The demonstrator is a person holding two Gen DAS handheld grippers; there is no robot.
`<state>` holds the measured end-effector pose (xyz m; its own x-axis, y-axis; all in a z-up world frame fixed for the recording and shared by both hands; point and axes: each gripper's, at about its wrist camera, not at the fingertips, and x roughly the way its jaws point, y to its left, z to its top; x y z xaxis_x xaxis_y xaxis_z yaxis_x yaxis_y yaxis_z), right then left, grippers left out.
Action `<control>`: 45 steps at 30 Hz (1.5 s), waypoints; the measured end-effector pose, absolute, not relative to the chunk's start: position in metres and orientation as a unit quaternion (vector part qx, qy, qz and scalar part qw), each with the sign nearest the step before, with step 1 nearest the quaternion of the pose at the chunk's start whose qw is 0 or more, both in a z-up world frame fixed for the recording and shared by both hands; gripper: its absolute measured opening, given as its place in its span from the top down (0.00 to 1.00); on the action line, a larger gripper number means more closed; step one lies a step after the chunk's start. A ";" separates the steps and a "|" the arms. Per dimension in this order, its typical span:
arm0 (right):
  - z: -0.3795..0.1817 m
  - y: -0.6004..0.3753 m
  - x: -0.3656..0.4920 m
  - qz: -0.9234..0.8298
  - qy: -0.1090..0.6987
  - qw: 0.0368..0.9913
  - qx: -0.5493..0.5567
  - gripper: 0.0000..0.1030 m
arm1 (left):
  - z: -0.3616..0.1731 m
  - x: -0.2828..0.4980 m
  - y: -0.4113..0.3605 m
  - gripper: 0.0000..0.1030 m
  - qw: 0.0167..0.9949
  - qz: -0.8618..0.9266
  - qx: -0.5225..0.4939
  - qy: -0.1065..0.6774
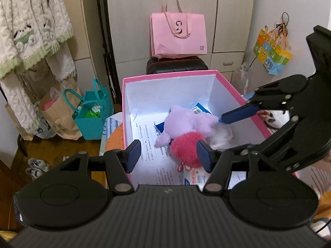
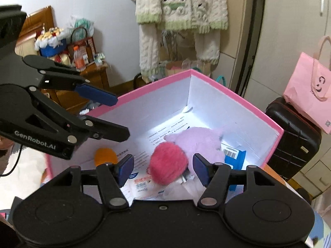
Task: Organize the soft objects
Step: 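Move both grippers back to the white plush cat on the bed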
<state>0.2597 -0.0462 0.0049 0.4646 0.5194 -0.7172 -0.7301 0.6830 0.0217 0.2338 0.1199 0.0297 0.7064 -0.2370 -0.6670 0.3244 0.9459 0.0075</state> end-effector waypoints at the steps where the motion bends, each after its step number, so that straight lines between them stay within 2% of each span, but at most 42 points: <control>1: 0.007 -0.049 0.254 0.370 0.357 0.846 -0.144 0.34 | 0.032 0.229 0.120 0.42 0.922 -0.153 0.067 0.349; 27: 0.064 -0.104 0.121 0.343 0.305 0.877 -0.141 0.24 | 0.070 0.104 0.095 0.37 0.901 -0.227 0.102 0.355; 45: 0.049 -0.150 0.058 0.333 0.305 0.879 -0.152 0.22 | 0.061 0.054 0.059 0.31 0.879 -0.266 0.135 0.373</control>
<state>0.0577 -0.1497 0.0493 0.5917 0.4932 -0.6376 -0.6782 0.7321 -0.0631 0.0545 0.0587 0.0613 0.5808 -0.3663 -0.7269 0.5676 0.8224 0.0390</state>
